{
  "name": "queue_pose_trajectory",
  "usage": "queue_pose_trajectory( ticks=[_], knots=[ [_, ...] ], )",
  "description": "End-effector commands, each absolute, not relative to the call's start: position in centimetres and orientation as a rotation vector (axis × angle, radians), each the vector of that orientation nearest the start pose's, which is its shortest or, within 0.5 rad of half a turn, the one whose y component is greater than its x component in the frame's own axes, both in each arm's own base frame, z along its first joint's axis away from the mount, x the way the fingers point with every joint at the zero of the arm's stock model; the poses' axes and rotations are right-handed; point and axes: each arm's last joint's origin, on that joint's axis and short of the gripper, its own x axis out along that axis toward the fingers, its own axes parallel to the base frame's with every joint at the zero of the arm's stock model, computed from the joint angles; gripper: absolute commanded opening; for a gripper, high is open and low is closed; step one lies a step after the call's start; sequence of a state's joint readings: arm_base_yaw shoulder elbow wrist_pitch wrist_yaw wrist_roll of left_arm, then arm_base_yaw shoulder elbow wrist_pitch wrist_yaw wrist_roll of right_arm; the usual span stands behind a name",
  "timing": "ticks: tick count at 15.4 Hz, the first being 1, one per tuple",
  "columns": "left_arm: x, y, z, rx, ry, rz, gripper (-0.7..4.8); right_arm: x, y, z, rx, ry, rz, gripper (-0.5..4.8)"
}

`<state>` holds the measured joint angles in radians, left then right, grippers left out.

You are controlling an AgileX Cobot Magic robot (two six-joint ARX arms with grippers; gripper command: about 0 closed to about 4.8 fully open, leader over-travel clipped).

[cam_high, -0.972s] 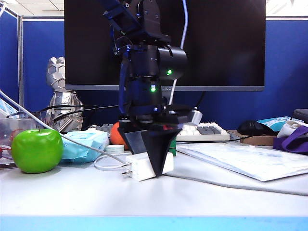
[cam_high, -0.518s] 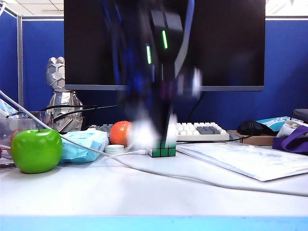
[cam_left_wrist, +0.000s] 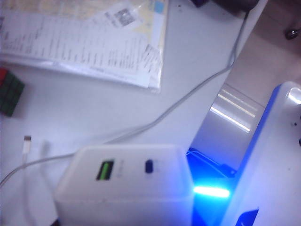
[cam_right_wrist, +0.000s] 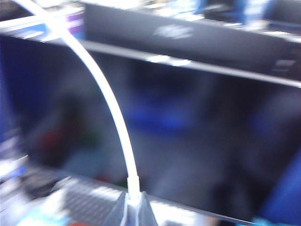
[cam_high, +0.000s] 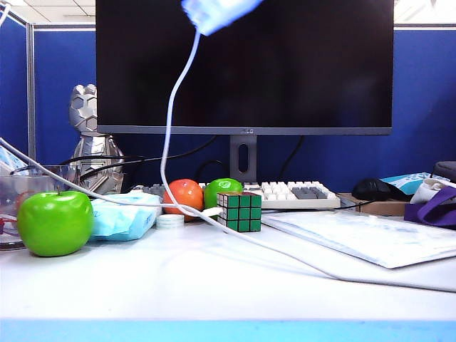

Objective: Pick up the Type-C charging cable and the charging base, insert one end of the Type-C charger into the corresponding slot on the base, and finally place the plugged-in charger back on the table.

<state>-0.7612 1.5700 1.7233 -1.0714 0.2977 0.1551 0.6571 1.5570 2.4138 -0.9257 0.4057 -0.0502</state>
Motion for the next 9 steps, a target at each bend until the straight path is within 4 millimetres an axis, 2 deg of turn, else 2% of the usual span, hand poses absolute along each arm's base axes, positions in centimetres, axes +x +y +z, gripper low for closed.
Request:
queue_pose_trajectory(
  ticks=[1, 3, 6, 8, 9],
  knots=[
    [20.9, -20.7, 39.6, 0.360, 0.899, -1.005, 0.45, 17.6, 11.6, 59.8, -0.042, -0.029, 0.077, -0.01],
    [20.1, -19.9, 38.9, 0.464, 0.994, -1.046, 0.49, 17.5, 11.1, 60.2, -0.054, -0.052, -0.025, -0.01],
    [19.2, -19.2, 38.4, 0.560, 1.079, -1.099, 0.57, 17.9, 10.2, 60.4, -0.074, -0.071, -0.083, -0.01],
    [19.2, -19.2, 38.5, 0.566, 1.060, -1.128, 0.57, 17.7, 10.2, 60.5, -0.077, -0.075, -0.032, -0.01],
    [19.3, -19.4, 38.8, 0.529, 1.033, -1.166, 0.57, 17.5, 10.3, 60.5, -0.081, -0.082, 0.062, -0.01]
  ],
)
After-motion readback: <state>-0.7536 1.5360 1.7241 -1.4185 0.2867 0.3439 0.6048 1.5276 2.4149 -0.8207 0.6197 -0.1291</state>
